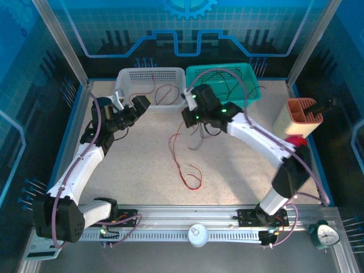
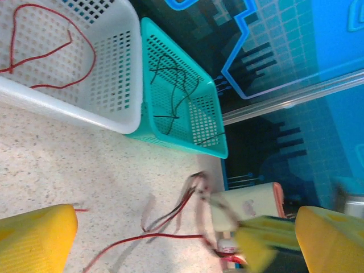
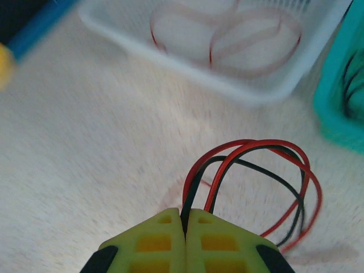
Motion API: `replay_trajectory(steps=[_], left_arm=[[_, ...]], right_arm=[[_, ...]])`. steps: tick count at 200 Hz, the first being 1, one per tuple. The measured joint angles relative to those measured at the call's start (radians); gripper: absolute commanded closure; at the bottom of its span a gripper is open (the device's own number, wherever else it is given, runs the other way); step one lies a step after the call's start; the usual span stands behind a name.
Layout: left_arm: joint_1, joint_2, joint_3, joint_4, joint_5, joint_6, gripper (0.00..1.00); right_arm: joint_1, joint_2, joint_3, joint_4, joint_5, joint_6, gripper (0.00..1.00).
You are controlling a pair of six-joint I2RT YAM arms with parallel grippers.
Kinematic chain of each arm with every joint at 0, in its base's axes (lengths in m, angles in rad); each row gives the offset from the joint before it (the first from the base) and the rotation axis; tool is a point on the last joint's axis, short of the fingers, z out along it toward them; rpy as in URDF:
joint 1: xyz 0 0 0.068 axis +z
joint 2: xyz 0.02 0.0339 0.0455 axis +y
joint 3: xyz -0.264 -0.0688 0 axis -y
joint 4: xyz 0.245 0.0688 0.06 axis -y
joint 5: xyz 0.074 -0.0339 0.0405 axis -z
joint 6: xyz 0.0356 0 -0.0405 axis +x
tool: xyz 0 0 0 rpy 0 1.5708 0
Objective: Untangle the cables
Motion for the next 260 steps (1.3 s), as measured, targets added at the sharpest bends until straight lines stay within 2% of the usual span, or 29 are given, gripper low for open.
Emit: replay_trajectory(steps=[33,60,113,152,183,234,260], left_arm=[[0.0,0.0,0.0,0.07,0.029,-0.051,0.01],[-0.003,0.0,0.014,0.113,0.051,-0.074,0.01],[-0.071,0.036,0.06,0.201,0.099,-0.117,0.03],[-0.129,0.092,0.1,0.232,0.137,-0.093,0.05],[-0.138,0.115,0.103,0.252,0.151,-0.085,0.05],[-0.144,0.123,0.077,0.323,0.129,-0.149,0.06],[-0.147,0.127,0.037,0.365,0.129,-0.148,0.1]], right_arm=[[-0.039,-0.159,0.034,0.039,-0.008,0.01,1.0],[-0.079,-0.208,0.033,0.061,-0.045,0.034,1.0],[-0.098,-0.187,0.056,0.067,-0.12,0.038,1.0],[-0.132,-0.166,0.12,0.071,-0.167,0.055,1.0],[-0.17,-0.163,0.133,0.09,-0.231,0.089,1.0],[-0.207,-0.153,0.134,0.129,-0.341,0.16,1.0],[-0.211,-0.151,0.135,0.162,-0.372,0.207,1.0]])
